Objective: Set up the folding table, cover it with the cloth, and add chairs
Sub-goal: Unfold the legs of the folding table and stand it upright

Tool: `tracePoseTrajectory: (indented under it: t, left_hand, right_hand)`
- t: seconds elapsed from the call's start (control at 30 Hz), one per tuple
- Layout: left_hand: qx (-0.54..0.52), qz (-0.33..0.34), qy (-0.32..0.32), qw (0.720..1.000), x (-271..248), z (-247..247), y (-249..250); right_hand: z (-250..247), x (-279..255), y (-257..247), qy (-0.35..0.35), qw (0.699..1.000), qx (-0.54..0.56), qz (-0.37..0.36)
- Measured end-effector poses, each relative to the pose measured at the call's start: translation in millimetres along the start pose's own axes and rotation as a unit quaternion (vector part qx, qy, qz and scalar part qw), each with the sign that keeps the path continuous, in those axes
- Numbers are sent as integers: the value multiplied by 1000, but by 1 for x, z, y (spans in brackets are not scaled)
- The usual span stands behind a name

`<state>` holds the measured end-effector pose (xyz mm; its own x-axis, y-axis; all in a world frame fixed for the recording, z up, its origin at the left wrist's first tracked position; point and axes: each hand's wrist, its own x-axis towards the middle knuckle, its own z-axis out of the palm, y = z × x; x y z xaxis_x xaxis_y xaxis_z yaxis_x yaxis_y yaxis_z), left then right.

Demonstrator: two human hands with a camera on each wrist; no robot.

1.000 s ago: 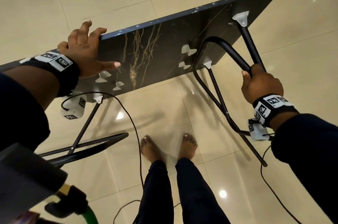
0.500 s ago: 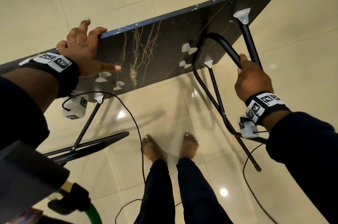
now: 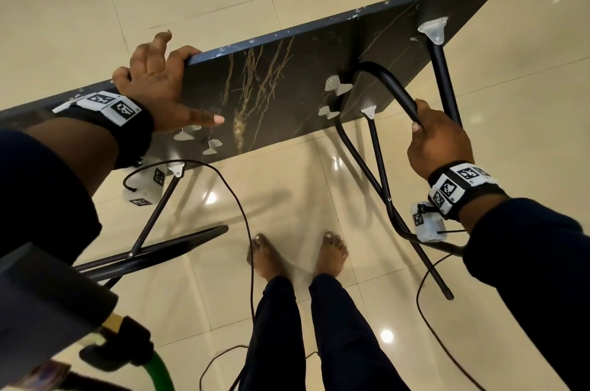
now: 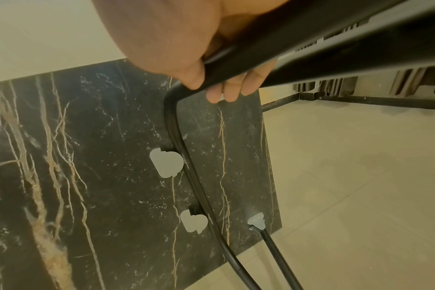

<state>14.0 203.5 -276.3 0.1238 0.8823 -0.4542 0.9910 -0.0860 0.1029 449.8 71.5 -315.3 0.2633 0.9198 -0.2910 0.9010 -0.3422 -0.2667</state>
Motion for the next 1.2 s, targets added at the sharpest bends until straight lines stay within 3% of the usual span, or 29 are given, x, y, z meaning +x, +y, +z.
tracePoseTrajectory:
  t: [0.23,0.37,0.53,0.77,1.2]
  left_hand:
    - [37,-33,-24,998,16,-14,10]
    - [11,33,-14,999,39,-15,16]
    - [10,28,-14,999,57,-11,9]
    - [67,118,23,990,66,-4,3]
    - [40,130,-13,991,70,-11,7]
  right_hand:
    - [0,28,3,-54,997,-35,-33]
    - [9,65,-21,-93,993,-69,-8]
    - [19,96,-44,-53,997,-59,14]
    - [23,97,-45,-41,997,-44,38]
    - [18,101,-56,-72,996,-30,32]
